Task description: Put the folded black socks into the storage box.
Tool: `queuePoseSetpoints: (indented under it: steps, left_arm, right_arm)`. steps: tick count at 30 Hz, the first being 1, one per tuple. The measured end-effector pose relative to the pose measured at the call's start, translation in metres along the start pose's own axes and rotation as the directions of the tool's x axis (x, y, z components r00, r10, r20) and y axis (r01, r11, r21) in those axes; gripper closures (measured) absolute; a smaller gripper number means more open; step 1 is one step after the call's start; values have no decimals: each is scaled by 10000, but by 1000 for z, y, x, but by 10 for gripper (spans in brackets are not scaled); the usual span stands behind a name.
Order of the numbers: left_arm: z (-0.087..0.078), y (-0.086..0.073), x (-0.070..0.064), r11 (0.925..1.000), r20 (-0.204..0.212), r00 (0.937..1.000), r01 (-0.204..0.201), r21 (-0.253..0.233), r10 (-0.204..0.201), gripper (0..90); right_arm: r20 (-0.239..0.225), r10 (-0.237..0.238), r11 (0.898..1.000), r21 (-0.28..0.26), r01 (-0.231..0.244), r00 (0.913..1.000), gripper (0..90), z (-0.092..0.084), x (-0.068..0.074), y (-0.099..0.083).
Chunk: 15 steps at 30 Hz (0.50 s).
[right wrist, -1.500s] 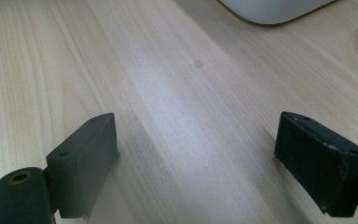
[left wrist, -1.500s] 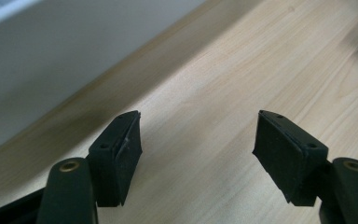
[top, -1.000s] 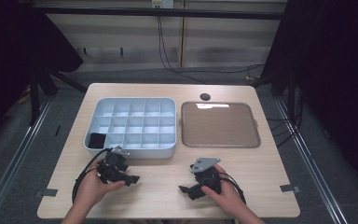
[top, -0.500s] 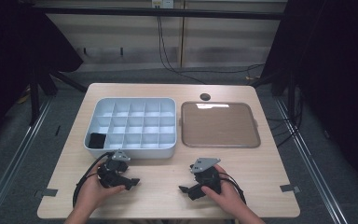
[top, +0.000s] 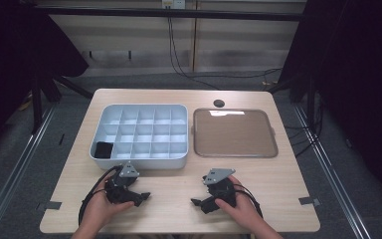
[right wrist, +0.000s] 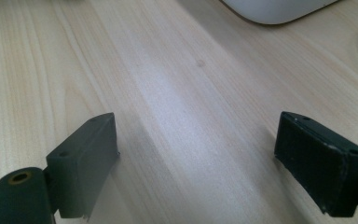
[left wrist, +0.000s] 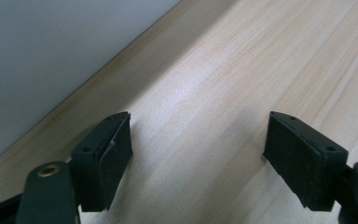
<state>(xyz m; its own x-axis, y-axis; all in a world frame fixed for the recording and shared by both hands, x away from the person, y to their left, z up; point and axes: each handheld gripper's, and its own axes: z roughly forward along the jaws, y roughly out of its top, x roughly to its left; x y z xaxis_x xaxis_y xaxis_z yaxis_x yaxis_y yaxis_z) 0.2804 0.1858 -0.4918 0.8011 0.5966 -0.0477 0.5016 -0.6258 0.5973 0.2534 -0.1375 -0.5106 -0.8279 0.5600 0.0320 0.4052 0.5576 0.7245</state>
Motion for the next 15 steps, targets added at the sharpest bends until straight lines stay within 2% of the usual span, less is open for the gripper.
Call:
queuePoseSetpoints:
  steps: [3,11,14,15]
  left_arm:
    - [1,-3,-2,9997,-43,9998,-173,-194,173,205]
    - [2,-8,-1,9978,-128,9997,-199,-630,191,191]
    - [2,-8,-1,9977,-100,9998,-172,-650,166,182]
    - [4,-10,-1,9961,-87,9998,-161,-866,154,175]
  right_arm:
    - [17,17,10000,3,-17,10000,125,0,0,0]
    - [21,14,10000,10,-14,10000,126,0,0,0]
    - [-2,6,10000,0,-6,10000,126,0,0,0]
    - [-1,4,10000,-1,-4,10000,126,0,0,0]
